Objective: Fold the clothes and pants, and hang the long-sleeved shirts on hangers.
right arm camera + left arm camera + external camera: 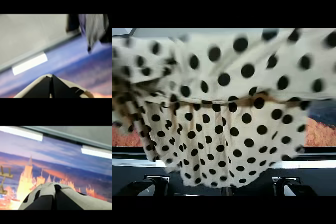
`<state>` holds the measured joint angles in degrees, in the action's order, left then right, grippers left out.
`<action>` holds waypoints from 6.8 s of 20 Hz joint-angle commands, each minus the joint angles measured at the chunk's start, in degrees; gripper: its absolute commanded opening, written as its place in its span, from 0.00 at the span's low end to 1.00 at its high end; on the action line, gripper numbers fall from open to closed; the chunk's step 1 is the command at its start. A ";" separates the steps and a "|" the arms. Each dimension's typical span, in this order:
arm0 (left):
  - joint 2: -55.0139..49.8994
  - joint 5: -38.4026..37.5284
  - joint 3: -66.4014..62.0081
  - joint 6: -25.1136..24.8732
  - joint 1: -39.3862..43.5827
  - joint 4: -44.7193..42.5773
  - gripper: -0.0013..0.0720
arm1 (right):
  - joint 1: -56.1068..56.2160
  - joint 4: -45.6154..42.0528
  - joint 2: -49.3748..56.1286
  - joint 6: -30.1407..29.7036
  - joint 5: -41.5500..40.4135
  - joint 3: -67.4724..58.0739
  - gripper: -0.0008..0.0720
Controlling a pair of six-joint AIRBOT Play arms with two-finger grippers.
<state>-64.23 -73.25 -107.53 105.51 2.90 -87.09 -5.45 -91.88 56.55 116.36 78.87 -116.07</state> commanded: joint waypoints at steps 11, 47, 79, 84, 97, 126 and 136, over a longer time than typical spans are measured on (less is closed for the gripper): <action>-48.11 2.62 0.13 -5.44 1.33 20.28 0.30 | 0.00 5.49 49.66 -1.57 3.76 6.58 0.05; -26.34 3.26 44.96 -27.15 -24.22 17.90 0.86 | -11.02 38.95 32.28 -35.78 2.25 56.15 0.05; 18.49 10.43 -5.90 -4.92 -12.94 13.46 0.05 | -0.42 9.92 -12.33 -15.54 -10.60 -5.57 0.05; 16.70 7.82 -5.88 -4.50 -12.92 13.60 0.05 | -0.42 10.01 -9.27 -6.62 -6.84 -5.57 0.05; -38.73 9.27 -5.92 -11.19 -3.10 18.53 0.05 | -0.28 32.98 42.60 -0.87 -7.15 5.88 0.05; -0.39 10.16 66.29 4.46 3.78 30.80 0.97 | 11.72 42.23 10.12 -7.48 -24.83 80.02 0.94; -7.21 18.67 67.04 11.10 15.50 33.05 0.97 | 12.44 41.83 13.77 -6.14 -27.23 79.65 0.05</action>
<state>-69.32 -57.82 -40.71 113.93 15.18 -55.37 6.83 -47.16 71.88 107.85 51.18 -36.45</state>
